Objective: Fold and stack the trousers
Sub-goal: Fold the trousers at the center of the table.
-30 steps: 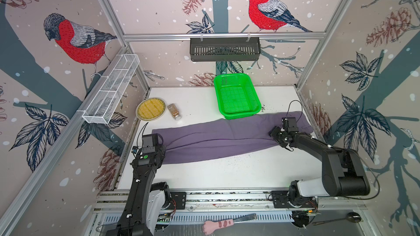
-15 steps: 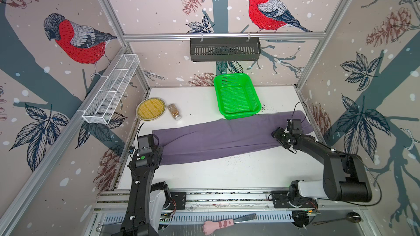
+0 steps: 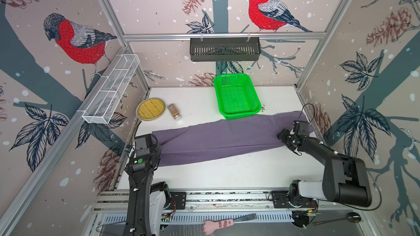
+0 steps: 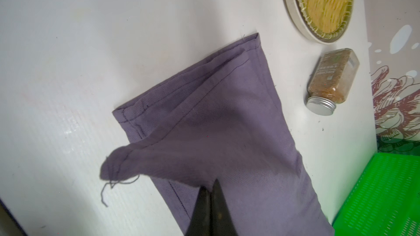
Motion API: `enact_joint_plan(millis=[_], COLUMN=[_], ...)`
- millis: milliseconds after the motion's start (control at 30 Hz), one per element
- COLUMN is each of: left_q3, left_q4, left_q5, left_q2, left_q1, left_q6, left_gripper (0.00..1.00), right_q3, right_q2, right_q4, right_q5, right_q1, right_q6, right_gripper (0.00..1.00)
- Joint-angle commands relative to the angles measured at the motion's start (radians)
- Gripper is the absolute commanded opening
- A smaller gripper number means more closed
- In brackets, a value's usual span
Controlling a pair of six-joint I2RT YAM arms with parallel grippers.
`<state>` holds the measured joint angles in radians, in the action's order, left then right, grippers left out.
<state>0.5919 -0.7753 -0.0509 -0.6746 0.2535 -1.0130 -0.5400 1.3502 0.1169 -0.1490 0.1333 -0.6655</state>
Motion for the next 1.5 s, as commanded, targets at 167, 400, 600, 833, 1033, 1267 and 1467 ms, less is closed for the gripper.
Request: enact_joint_plan(millis=[167, 400, 600, 833, 1033, 1267, 1467], left_q3=[-0.053, -0.108, -0.156, -0.14, -0.146, -0.114, -0.108], left_q4=[-0.078, -0.041, 0.007, -0.021, -0.017, -0.057, -0.076], left_q5=[-0.063, -0.054, -0.018, -0.076, -0.081, -0.141, -0.156], left_q2=[0.084, 0.082, 0.026, -0.025, -0.092, -0.143, -0.107], left_q1=[0.003, 0.002, 0.003, 0.003, -0.032, -0.057, -0.057], left_q6=[-0.001, -0.022, -0.048, -0.076, -0.077, -0.094, -0.103], left_gripper=[0.0, 0.0, 0.0, 0.0, 0.0, 0.1, 0.22], right_q3=[0.036, 0.057, 0.058, 0.057, 0.053, 0.014, -0.053], right_q2=[-0.011, -0.011, -0.014, 0.001, 0.01, -0.02, -0.075], right_q4=[0.108, 0.098, 0.092, 0.078, 0.063, 0.065, 0.099], right_q5=[0.09, 0.101, 0.102, 0.102, 0.087, 0.016, -0.001], right_q1=[0.041, 0.049, 0.073, 0.084, 0.086, 0.065, -0.052], right_q6=[0.024, 0.022, 0.032, 0.041, 0.046, 0.078, 0.124], right_gripper=[0.65, 0.64, 0.64, 0.64, 0.63, 0.64, 0.65])
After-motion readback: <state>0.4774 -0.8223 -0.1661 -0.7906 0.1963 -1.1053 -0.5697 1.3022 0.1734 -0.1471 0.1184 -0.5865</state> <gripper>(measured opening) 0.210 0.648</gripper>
